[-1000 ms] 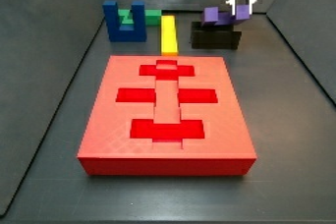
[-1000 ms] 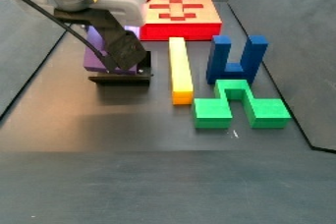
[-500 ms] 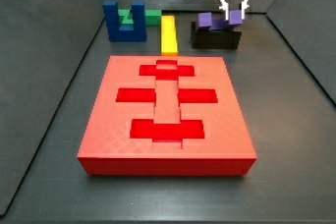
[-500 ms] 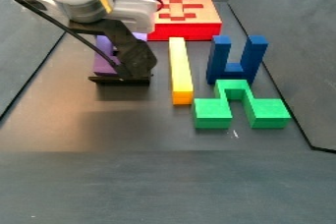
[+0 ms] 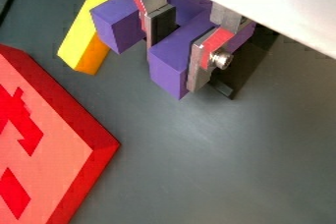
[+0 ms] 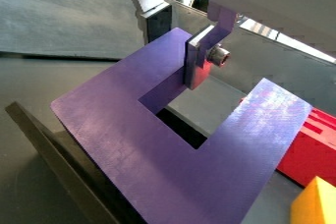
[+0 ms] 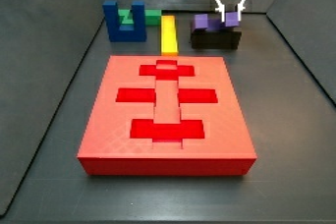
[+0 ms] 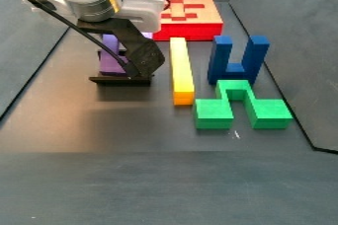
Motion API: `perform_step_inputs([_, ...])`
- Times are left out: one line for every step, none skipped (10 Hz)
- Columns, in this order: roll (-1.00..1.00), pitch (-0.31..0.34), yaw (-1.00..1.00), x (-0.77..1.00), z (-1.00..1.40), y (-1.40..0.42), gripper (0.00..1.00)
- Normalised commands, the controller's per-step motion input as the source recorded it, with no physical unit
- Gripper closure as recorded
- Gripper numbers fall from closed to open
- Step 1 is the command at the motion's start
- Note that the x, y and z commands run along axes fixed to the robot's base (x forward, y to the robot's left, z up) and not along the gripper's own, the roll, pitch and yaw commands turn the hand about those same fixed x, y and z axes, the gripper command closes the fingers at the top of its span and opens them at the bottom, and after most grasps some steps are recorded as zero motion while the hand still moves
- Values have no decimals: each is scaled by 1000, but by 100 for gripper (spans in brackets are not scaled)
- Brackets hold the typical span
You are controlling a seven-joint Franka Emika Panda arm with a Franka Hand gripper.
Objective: Pick up the purple object. Move up. Place the purple object on the fixture. Regrasp the purple object. Move to above the board. Insert the purple object.
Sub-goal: Place the purple object on the fixture, then regrasp the purple object.
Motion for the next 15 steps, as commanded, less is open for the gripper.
perform_step_inputs([0, 0, 0, 0, 0, 0, 0])
perform_step_inputs([140, 0, 0, 0, 0, -146, 0])
perform_step_inputs([120, 0, 0, 0, 0, -111, 0])
perform_step_inputs([123, 9, 23, 20, 0, -91, 0])
perform_step_inputs([143, 40, 29, 0, 6, -97, 0])
perform_step_inputs([0, 169, 114, 234, 577, 0, 0])
perform_step_inputs([31, -26, 14, 269, 1000, -43, 0])
perform_step_inputs([0, -229, 0, 229, 1000, -111, 0])
perform_step_inputs([114, -254, 0, 240, 1000, -186, 0])
perform_step_inputs([311, -157, 0, 140, 880, -260, 0])
perform_step_inputs([657, -111, 0, 6, 491, -329, 0])
perform_step_inputs([1000, 11, 23, 86, 94, -314, 0])
perform_step_inputs([1000, 80, 34, 183, 54, -169, 0])
perform_step_inputs([1000, 89, 23, 183, 51, -160, 0])
perform_step_inputs([1000, 43, 109, 183, 46, -106, 0])
